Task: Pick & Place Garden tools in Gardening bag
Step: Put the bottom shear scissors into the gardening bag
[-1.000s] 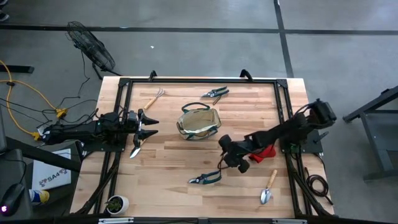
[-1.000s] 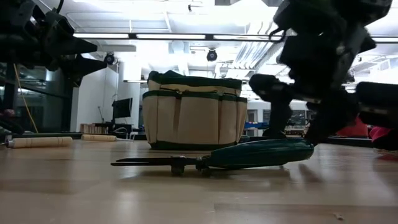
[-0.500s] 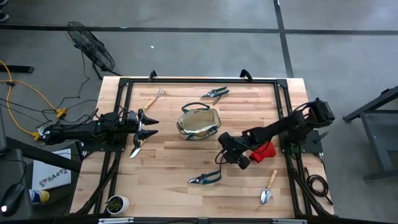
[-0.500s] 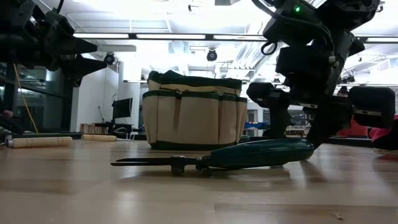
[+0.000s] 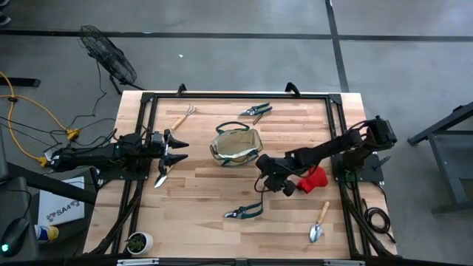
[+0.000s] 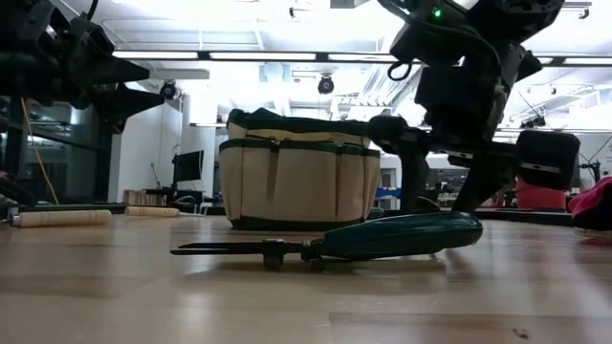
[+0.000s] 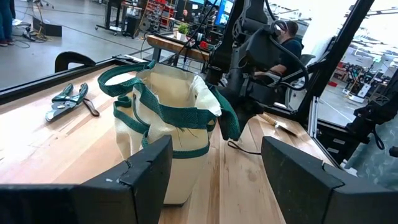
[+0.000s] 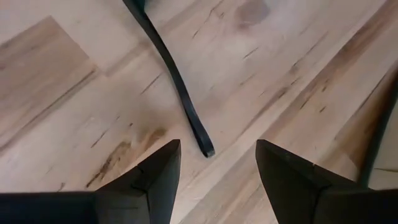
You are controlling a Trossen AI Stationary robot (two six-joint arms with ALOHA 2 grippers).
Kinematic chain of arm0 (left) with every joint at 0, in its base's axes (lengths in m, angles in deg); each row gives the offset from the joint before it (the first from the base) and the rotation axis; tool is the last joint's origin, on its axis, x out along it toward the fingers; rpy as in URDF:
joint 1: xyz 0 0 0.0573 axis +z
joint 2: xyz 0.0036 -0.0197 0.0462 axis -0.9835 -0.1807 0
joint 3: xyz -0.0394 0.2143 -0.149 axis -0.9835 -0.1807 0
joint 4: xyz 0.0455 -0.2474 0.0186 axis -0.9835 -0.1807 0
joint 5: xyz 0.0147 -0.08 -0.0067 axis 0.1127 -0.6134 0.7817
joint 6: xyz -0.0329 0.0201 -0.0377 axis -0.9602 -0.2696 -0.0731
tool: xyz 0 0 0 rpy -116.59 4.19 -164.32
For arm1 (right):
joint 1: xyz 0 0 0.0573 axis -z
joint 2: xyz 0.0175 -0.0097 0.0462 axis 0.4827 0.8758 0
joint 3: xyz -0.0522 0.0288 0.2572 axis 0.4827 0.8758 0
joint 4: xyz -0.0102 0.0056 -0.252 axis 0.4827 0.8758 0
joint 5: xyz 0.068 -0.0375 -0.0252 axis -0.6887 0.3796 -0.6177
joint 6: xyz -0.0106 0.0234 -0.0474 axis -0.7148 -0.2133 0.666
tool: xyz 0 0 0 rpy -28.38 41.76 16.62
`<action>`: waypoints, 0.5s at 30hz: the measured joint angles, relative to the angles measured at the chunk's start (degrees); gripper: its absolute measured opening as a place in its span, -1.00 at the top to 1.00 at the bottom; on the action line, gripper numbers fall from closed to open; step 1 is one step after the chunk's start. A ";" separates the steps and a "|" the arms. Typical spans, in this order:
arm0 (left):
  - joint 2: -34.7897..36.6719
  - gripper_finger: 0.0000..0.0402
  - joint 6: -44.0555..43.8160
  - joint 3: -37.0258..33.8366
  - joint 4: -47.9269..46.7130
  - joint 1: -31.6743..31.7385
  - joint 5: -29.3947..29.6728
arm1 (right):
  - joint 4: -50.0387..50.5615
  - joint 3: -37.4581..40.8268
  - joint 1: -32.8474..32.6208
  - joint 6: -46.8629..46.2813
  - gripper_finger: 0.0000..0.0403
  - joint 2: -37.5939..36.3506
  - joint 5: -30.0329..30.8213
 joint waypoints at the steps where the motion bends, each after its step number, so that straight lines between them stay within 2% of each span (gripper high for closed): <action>1: -0.02 -0.21 0.00 0.00 0.00 -0.02 -0.02 | 0.03 0.00 0.20 0.36 0.00 0.01 -0.05; 9: -0.02 -0.21 0.00 0.00 0.00 0.01 -0.02 | -0.06 0.00 0.88 1.83 0.01 0.01 -1.58; 15: -0.02 -0.21 0.00 0.00 0.00 -0.01 -0.01 | -0.65 -0.03 0.79 1.82 0.15 2.25 -2.03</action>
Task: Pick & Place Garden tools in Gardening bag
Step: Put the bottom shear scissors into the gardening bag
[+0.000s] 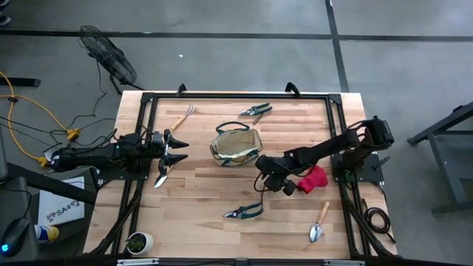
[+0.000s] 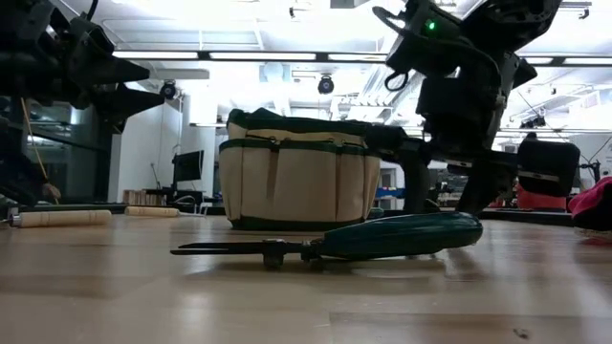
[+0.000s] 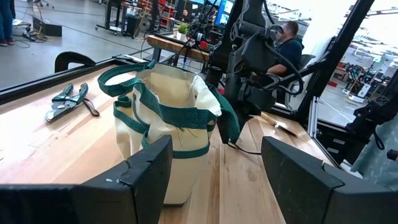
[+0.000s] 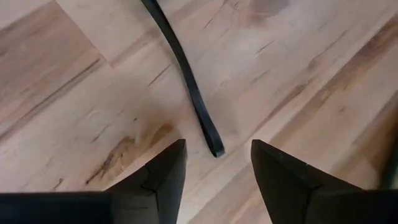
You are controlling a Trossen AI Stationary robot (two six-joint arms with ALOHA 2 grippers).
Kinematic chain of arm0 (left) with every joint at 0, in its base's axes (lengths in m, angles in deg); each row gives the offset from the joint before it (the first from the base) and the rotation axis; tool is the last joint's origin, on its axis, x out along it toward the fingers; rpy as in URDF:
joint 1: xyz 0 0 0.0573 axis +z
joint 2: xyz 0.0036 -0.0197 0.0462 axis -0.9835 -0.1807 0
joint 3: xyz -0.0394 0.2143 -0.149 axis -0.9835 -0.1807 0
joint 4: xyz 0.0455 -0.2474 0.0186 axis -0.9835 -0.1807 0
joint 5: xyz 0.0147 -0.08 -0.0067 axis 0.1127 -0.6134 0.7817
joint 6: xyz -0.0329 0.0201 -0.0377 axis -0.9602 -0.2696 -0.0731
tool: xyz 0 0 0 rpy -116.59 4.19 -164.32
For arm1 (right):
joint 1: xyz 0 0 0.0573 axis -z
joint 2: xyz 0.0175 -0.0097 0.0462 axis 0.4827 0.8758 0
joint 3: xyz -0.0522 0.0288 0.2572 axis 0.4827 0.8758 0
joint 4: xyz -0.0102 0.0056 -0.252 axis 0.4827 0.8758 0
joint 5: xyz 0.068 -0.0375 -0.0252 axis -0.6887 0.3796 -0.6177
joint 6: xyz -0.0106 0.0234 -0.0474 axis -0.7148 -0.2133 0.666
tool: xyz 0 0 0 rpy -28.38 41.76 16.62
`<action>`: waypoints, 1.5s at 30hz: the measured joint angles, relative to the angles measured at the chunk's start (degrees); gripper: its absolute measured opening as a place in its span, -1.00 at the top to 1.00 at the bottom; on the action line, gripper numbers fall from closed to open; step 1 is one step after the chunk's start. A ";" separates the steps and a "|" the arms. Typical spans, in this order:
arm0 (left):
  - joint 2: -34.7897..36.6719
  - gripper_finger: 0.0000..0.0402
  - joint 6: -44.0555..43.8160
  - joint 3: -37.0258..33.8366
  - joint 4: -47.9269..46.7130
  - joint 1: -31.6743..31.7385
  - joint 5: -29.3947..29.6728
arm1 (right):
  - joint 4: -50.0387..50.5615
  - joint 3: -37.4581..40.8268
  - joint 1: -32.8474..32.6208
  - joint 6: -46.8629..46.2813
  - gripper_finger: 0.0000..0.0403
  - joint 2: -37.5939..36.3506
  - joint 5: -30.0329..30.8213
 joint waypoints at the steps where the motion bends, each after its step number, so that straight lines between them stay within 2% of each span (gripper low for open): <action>1: 0.02 -0.21 0.00 0.00 0.00 0.02 0.01 | -0.32 -0.05 -0.09 0.00 0.17 0.53 -0.04; 13: 0.01 -0.21 0.00 0.00 0.00 0.00 -0.01 | -2.71 -0.16 -0.44 -0.82 0.41 2.09 -1.05; 28: 0.00 -0.21 0.00 0.00 0.00 0.01 -0.01 | 1.10 -0.21 -0.52 -5.25 0.73 2.16 -0.50; 38: 0.02 -0.21 0.00 0.00 0.00 0.00 0.02 | 1.97 -0.16 -2.38 -8.43 0.94 2.18 2.45; 45: 0.00 -0.21 0.00 0.00 0.00 0.02 0.01 | 1.44 -0.13 -3.68 -16.81 0.96 2.03 3.57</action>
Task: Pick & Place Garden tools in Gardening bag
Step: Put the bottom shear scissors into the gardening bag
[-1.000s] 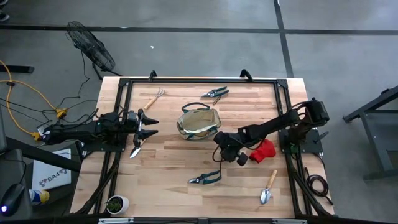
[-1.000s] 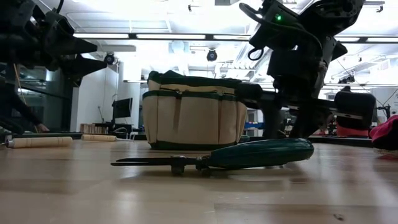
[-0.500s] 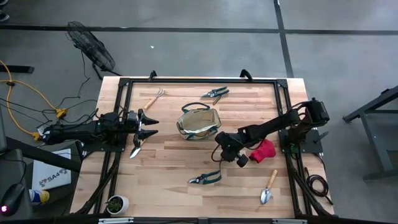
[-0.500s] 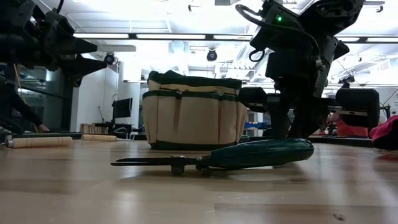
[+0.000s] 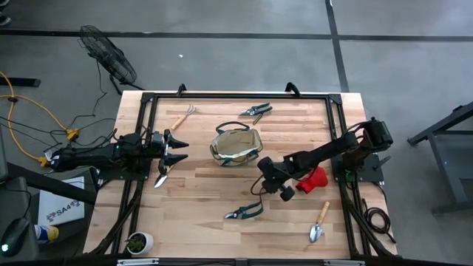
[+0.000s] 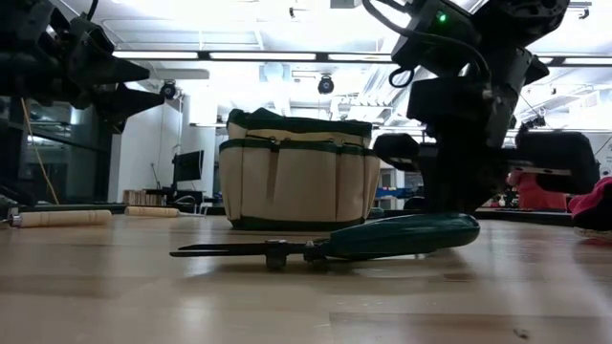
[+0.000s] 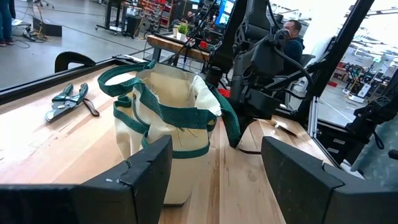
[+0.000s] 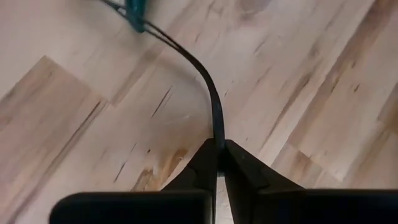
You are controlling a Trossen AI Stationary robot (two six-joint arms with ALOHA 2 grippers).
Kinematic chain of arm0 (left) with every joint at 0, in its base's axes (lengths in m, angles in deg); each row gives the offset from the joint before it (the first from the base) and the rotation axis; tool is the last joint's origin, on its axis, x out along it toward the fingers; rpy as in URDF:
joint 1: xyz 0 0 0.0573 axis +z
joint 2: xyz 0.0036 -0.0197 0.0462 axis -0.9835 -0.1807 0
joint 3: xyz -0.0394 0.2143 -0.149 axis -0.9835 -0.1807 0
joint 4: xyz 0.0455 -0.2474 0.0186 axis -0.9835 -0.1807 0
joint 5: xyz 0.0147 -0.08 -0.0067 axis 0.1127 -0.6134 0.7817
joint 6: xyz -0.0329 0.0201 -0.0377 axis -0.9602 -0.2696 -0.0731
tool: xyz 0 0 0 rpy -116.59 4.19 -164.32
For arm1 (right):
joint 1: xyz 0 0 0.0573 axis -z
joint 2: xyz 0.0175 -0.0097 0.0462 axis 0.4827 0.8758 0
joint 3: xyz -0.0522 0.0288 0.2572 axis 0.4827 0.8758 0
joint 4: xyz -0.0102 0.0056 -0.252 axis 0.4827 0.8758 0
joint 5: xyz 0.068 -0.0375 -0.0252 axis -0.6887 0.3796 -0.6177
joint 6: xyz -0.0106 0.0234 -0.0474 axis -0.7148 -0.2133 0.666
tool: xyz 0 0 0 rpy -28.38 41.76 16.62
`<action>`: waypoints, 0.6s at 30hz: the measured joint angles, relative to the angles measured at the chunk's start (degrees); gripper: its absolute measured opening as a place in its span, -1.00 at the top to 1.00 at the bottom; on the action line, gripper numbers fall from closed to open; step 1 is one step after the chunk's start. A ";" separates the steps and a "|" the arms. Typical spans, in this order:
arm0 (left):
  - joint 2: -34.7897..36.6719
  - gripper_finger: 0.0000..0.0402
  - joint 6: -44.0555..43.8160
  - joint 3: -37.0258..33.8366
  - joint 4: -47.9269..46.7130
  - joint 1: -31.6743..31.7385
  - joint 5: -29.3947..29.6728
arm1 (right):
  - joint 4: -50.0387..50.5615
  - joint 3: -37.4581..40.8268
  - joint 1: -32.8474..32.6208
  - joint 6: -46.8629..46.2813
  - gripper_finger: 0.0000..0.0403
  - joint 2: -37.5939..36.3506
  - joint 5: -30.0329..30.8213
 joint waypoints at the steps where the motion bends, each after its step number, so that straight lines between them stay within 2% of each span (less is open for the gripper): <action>1: 0.02 -0.21 0.00 0.00 0.00 -0.02 -0.02 | 0.00 0.01 -0.02 -1.49 0.96 -0.34 0.00; 6: 0.01 -0.21 0.00 0.00 0.00 -0.02 -0.02 | 1.58 0.44 -0.27 -7.63 0.97 -3.78 -0.02; 18: 0.00 -0.21 0.00 0.00 0.02 0.00 0.00 | -1.16 0.10 -1.49 -13.82 0.97 -17.68 5.10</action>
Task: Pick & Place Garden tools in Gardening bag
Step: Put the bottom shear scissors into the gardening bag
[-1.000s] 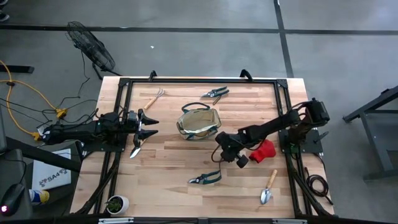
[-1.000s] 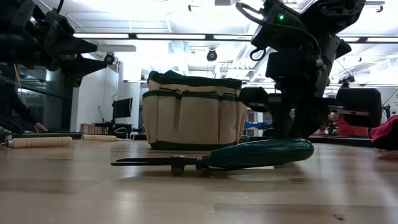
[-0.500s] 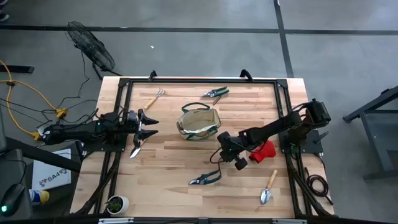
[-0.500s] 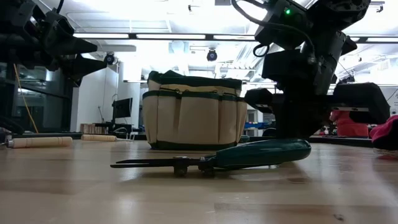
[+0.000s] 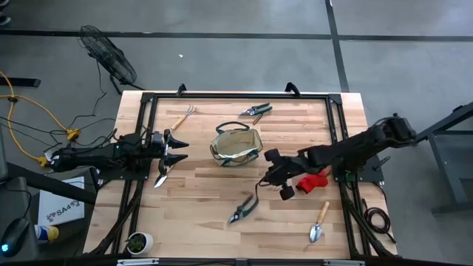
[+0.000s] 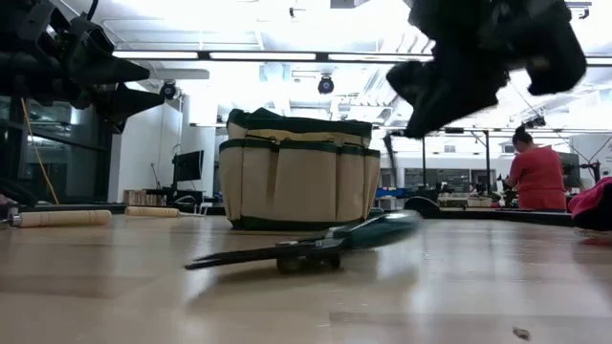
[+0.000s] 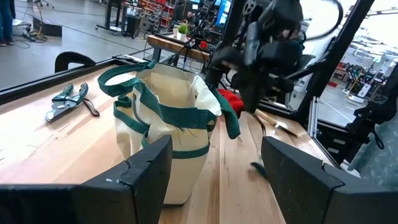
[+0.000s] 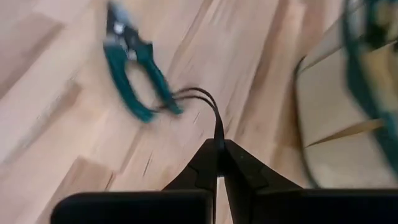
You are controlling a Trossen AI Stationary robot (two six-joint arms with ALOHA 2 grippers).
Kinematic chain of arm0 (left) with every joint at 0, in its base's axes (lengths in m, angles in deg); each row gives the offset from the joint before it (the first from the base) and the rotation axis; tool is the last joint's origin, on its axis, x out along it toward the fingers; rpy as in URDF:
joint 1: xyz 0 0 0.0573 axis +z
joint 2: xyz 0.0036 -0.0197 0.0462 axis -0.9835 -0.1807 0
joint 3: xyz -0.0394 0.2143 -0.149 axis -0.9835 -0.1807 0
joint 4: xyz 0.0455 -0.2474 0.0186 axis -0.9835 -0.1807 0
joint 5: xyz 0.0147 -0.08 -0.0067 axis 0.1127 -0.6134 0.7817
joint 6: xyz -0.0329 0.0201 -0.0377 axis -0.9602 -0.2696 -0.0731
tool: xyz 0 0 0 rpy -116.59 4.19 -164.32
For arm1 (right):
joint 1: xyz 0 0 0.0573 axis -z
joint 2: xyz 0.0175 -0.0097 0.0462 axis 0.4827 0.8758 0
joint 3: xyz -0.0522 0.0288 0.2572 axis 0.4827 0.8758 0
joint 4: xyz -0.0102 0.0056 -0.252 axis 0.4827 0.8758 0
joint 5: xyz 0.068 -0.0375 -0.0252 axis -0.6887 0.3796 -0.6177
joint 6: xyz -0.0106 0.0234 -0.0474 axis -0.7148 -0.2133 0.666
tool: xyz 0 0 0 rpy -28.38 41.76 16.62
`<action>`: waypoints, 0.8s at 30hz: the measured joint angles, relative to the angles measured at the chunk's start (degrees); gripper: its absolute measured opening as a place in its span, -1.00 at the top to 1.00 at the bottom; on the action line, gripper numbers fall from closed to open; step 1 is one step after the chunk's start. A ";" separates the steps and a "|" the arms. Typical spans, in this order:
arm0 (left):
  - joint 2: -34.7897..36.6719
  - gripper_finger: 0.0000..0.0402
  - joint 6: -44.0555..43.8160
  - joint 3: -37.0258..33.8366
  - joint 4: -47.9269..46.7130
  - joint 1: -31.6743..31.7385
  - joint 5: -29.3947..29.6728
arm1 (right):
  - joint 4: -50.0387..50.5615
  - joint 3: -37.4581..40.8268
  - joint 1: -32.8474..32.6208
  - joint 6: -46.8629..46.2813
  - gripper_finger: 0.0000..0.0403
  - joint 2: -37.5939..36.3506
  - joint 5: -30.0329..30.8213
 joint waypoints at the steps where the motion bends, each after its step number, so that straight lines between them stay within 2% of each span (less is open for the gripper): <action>1: 0.00 -0.21 0.00 0.00 0.00 0.00 0.00 | -0.37 0.00 0.00 -0.05 0.97 -0.90 0.50; 12: 0.00 -0.21 0.00 0.00 -0.02 -0.01 0.00 | -6.35 -0.02 0.04 -0.04 0.97 -9.23 3.60; 24: 0.00 -0.21 0.00 0.00 -0.02 -0.02 0.00 | -11.92 -0.07 0.07 1.79 0.98 -14.39 5.84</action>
